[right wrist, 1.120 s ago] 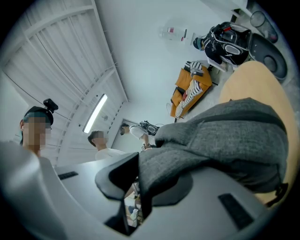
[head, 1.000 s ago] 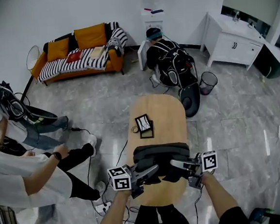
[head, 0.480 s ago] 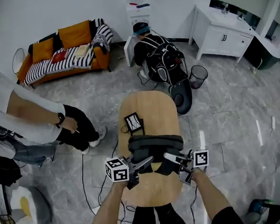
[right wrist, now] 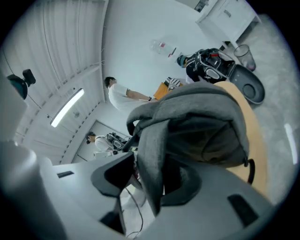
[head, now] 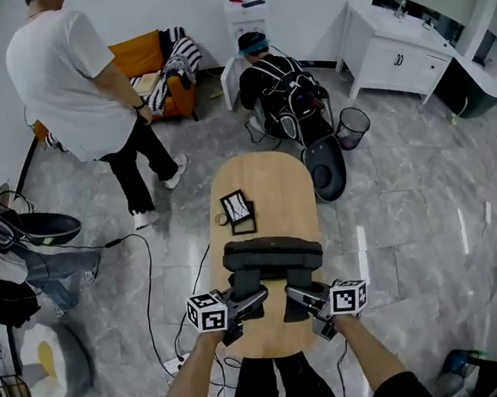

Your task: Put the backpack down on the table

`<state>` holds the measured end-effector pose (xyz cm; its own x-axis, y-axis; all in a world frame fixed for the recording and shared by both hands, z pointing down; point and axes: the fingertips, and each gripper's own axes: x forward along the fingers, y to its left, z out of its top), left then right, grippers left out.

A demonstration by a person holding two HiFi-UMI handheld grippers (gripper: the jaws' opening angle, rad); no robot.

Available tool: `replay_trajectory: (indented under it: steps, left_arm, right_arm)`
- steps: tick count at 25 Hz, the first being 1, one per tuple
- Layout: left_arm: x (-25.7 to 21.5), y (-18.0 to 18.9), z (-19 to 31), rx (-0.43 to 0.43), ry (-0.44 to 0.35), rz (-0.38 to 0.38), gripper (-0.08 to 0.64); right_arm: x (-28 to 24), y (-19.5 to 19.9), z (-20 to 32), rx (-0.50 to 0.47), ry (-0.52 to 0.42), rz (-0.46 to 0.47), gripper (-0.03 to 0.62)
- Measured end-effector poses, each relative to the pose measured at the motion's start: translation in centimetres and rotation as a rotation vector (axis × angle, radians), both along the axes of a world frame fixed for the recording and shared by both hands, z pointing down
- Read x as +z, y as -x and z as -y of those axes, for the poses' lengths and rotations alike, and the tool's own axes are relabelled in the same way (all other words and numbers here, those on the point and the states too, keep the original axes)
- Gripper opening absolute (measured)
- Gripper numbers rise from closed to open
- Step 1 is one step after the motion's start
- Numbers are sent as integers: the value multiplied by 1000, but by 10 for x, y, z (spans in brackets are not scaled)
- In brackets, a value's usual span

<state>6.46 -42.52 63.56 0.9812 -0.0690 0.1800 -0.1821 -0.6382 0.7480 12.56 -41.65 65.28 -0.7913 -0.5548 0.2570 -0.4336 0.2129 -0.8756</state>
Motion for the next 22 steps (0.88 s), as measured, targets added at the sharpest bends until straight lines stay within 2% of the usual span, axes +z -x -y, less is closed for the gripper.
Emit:
replay_trajectory:
  steps: [5,9,14,17,20,22]
  left_arm:
    - [24,7,-15,-22,2,97,46]
    - [38,16,-25,-27,12,143,46]
    - [54,24,-34,-62,-1,189,44]
    - [65,25,-51,-41,6,197,41]
    - [72,29,-65,-27,10,201,41]
    - [77,34,-75,-22,8,213,41]
  right_arm:
    - [2,-33,-11,141,-6,-29,196]
    - [6,-31,-16,117,18,-17,195]
    - [3,-20,-20,155,46,72,207]
    - [1,-26,-28,223,83,140,225]
    - [1,-26,-32,249,107,181,230]
    - [7,-25,-37,298,179,230,230]
